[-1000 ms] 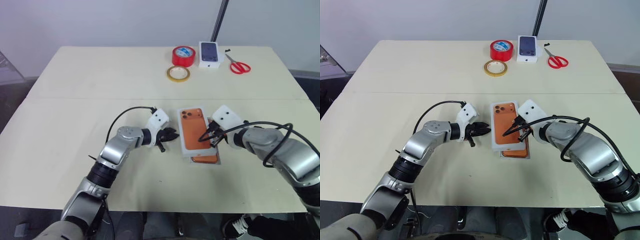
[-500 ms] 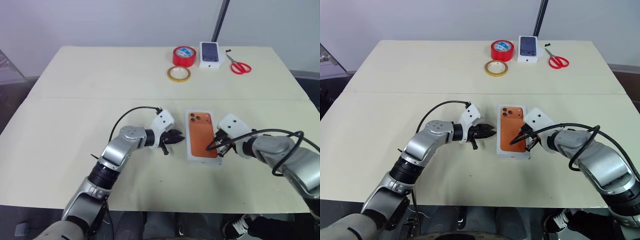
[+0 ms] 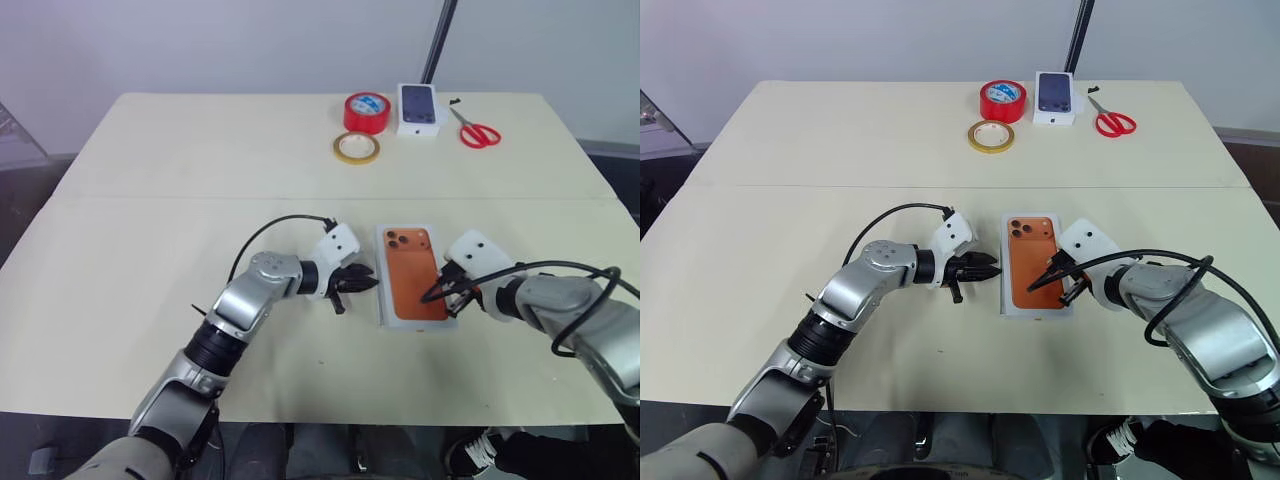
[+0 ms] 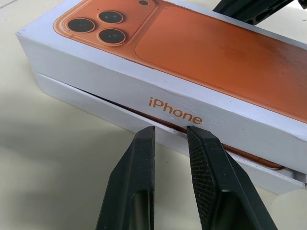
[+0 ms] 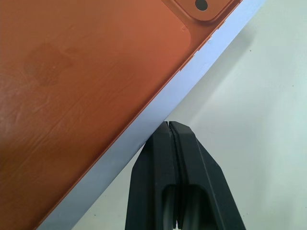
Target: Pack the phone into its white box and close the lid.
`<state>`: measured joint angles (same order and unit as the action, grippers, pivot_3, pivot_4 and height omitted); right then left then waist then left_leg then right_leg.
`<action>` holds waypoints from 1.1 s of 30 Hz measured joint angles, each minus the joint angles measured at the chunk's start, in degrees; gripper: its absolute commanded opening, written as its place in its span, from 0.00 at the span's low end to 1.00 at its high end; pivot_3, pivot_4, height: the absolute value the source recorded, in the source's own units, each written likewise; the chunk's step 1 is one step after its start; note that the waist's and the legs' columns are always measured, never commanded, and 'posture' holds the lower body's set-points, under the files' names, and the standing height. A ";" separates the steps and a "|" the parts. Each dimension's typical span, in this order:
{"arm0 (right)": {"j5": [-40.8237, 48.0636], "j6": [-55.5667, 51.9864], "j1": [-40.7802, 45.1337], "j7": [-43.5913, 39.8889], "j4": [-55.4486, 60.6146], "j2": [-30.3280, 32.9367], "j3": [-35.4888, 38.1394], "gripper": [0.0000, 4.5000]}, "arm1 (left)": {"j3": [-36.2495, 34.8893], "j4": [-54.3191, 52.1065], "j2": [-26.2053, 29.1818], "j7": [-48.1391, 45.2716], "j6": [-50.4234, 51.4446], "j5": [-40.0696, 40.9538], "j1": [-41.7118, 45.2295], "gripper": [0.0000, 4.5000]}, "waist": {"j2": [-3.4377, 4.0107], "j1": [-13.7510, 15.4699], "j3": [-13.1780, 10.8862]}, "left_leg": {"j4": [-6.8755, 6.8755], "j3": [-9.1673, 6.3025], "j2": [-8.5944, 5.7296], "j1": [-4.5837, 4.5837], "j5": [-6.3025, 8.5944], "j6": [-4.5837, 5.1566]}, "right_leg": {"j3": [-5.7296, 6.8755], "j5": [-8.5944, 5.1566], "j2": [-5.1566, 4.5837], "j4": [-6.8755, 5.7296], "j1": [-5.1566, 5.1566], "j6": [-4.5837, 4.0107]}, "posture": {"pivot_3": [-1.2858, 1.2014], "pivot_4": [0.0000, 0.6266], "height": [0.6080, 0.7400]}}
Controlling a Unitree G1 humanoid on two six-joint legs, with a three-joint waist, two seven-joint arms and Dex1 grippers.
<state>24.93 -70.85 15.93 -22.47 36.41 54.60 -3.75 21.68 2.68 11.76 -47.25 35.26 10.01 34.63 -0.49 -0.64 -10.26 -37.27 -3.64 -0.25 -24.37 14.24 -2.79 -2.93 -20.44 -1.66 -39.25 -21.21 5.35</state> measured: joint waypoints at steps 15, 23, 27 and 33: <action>-2.08 -0.02 0.31 -0.44 0.00 -2.34 -0.57 0.01 | -0.52 0.89 0.40 0.99 -0.09 -0.23 0.02 0.25 | 0.00 -0.01 0.00 | -0.03 0.00 0.00 0.00 0.00 0.00 | 0.00 0.00 0.00 -0.04 0.00 0.00 | 0.52 0.24 1.00; -2.97 0.29 0.01 -1.25 0.00 -2.19 -1.08 0.01 | -0.49 1.62 0.42 1.16 -0.43 -0.41 0.02 0.25 | 0.00 -0.01 0.00 | -0.04 0.00 0.00 0.00 0.00 0.00 | 0.00 0.00 0.00 -0.05 -0.01 0.00 | 0.52 0.24 1.00; -3.45 1.10 -1.21 -2.67 0.00 -0.89 -0.88 0.01 | -0.49 1.62 0.30 1.16 -0.78 -0.43 0.03 0.25 | 0.00 0.04 0.00 | -0.06 0.01 -0.01 0.00 0.00 0.00 | 0.00 0.00 -0.01 -0.05 0.00 0.00 | 0.52 0.24 1.00; -3.98 3.53 -2.67 -5.93 -0.01 4.43 3.10 0.01 | -0.49 1.74 -0.14 1.25 -0.81 -0.58 0.04 0.25 | 0.02 0.06 0.01 | -0.06 0.00 -0.02 0.00 0.00 0.00 | 0.00 0.00 0.00 -0.05 0.01 0.00 | 0.52 0.24 1.00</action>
<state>20.95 -67.32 13.26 -28.40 36.40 59.03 -0.66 21.19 4.42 11.62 -46.00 34.45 9.43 34.67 -0.47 -0.58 -10.25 -37.33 -3.64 -0.26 -24.37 14.24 -2.79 -2.93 -20.44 -1.67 -39.30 -21.20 5.35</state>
